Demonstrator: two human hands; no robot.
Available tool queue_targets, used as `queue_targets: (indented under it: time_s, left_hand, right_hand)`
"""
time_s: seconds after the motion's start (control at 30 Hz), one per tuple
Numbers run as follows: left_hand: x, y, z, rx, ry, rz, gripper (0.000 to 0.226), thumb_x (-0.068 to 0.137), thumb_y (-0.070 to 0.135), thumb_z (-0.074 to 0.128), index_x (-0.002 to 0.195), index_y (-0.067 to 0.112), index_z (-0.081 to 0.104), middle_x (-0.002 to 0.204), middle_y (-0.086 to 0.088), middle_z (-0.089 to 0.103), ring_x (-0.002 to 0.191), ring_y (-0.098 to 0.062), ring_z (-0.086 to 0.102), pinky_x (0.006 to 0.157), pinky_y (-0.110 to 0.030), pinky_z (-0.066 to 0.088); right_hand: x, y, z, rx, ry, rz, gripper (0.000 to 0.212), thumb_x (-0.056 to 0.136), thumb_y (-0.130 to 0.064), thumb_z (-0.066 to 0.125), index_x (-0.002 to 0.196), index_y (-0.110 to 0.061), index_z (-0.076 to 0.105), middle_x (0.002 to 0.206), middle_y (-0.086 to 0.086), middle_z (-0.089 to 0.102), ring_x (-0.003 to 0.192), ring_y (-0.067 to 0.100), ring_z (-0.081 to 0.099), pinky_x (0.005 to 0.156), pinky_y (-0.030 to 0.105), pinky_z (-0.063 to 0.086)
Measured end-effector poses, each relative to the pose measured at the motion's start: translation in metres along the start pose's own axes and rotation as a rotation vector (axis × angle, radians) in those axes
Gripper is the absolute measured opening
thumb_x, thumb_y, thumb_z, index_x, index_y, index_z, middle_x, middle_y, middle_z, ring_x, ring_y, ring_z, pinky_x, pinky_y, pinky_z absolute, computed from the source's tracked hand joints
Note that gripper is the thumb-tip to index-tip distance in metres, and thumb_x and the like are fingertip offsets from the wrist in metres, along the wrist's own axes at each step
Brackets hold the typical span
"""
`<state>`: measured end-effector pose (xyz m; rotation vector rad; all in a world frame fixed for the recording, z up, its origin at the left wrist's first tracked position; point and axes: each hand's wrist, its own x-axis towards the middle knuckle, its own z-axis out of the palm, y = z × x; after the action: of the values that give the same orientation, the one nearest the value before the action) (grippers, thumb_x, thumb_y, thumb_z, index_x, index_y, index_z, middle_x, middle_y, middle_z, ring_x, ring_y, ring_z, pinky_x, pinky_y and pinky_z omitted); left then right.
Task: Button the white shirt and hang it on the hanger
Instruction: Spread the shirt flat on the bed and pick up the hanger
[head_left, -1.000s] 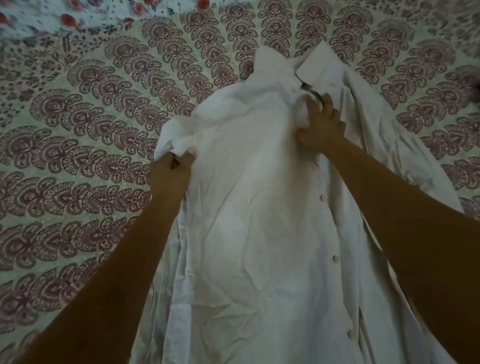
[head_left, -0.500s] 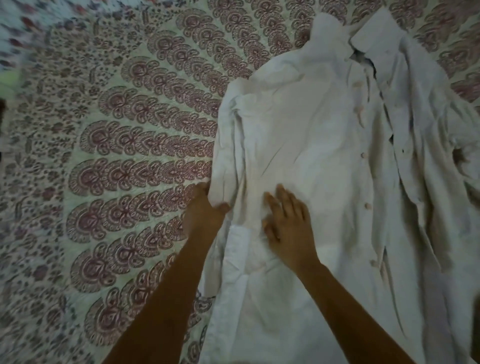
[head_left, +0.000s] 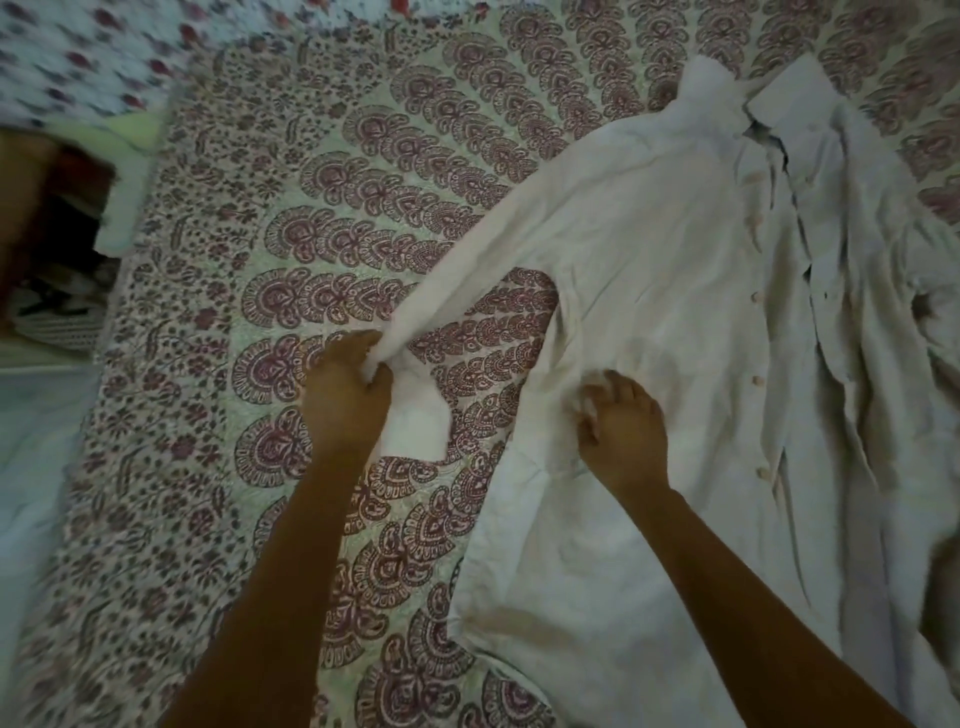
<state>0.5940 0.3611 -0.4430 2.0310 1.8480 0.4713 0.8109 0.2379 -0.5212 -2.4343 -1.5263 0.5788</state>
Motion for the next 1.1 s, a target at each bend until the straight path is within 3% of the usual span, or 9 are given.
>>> queue_targets:
  time_s: [0.1,0.17,0.3,0.43,0.5,0.63,0.83,0.97,1.1]
  left_hand:
    - [-0.014,-0.013,-0.005,-0.156,-0.555,-0.044,0.016,0.086,0.012,0.064,0.100,0.009,0.068,0.080,-0.004,0.071,0.065,-0.013,0.062,0.064,-0.026,0.051]
    - [-0.027,-0.014,-0.010,-0.301,-0.662,-0.102,0.007,0.086,0.018,0.065,0.092,0.019,0.069,0.073,0.010,0.067,0.061,-0.001,0.062,0.059,-0.020,0.050]
    - [-0.035,-0.016,-0.021,-0.600,-0.595,-0.265,0.013,0.092,0.022,0.054,0.097,0.017,0.064,0.091,-0.006,0.068,0.084,-0.020,0.065,0.074,-0.031,0.052]
    - [-0.029,-0.027,-0.031,-0.603,-0.494,-0.197,0.023,0.092,0.026,0.055,0.094,0.004,0.058,0.083,-0.019,0.060,0.075,-0.022,0.058,0.070,-0.035,0.048]
    - [-0.024,-0.036,-0.034,-0.580,-0.372,-0.218,0.011,0.089,0.024,0.060,0.095,0.015,0.059,0.083,-0.007,0.063,0.072,-0.016,0.057,0.065,-0.029,0.047]
    - [-0.019,-0.067,-0.035,-0.275,-0.132,-0.294,0.024,0.086,0.020,0.065,0.109,0.017,0.060,0.100,-0.003,0.067,0.087,-0.017,0.060,0.073,-0.026,0.046]
    - [-0.041,-0.086,-0.025,-0.494,-0.535,-0.286,0.039,0.087,0.028,0.062,0.124,0.023,0.050,0.123,0.001,0.056,0.111,-0.018,0.052,0.093,-0.036,0.040]
    - [-0.055,-0.093,-0.010,-0.648,-0.597,-0.243,0.072,0.077,0.023,0.074,0.137,0.030,0.034,0.124,0.011,0.050,0.109,-0.006,0.051,0.086,-0.030,0.048]
    - [-0.057,-0.096,0.003,-0.527,-0.511,-0.198,0.029,0.084,0.020,0.067,0.111,0.018,0.061,0.105,-0.001,0.064,0.092,-0.011,0.059,0.080,-0.032,0.050]
  right_hand:
    - [-0.013,-0.026,0.003,0.293,0.087,-0.126,0.031,0.081,-0.011,0.055,0.110,-0.004,0.063,0.113,0.016,0.062,0.100,0.033,0.059,0.085,0.032,0.046]
    - [-0.018,-0.048,0.009,0.612,-0.041,-0.003,0.027,0.087,-0.016,0.052,0.109,-0.006,0.063,0.097,0.011,0.065,0.092,0.025,0.060,0.082,0.025,0.044]
    - [-0.020,-0.087,0.018,1.153,-0.357,0.319,0.021,0.091,-0.038,0.049,0.092,-0.019,0.058,0.085,0.002,0.059,0.083,0.019,0.056,0.084,0.035,0.043]
    - [-0.027,-0.118,0.012,1.360,-0.594,0.229,0.046,0.090,-0.050,0.047,0.117,-0.016,0.059,0.106,-0.001,0.067,0.096,0.017,0.064,0.080,0.032,0.051]
    - [-0.031,-0.134,0.013,1.391,-0.573,0.221,0.030,0.092,-0.033,0.054,0.115,-0.015,0.061,0.112,0.003,0.067,0.105,0.023,0.063,0.080,0.032,0.055]
    - [-0.025,-0.147,0.027,1.598,-0.372,0.558,0.014,0.094,-0.013,0.050,0.105,-0.015,0.058,0.109,0.008,0.063,0.101,0.027,0.059,0.078,0.039,0.050]
    - [-0.023,-0.137,0.033,2.027,-0.502,0.700,0.019,0.096,-0.013,0.040,0.104,-0.011,0.058,0.083,0.002,0.072,0.076,0.015,0.068,0.072,0.033,0.056]
    - [-0.028,-0.134,0.041,2.096,-0.491,0.611,0.022,0.091,-0.012,0.046,0.095,-0.008,0.068,0.078,0.010,0.071,0.086,0.023,0.065,0.101,0.042,0.045]
    - [-0.031,-0.133,0.041,2.022,-0.497,0.602,0.025,0.092,-0.013,0.043,0.097,-0.007,0.066,0.083,0.008,0.072,0.089,0.024,0.062,0.100,0.046,0.040]
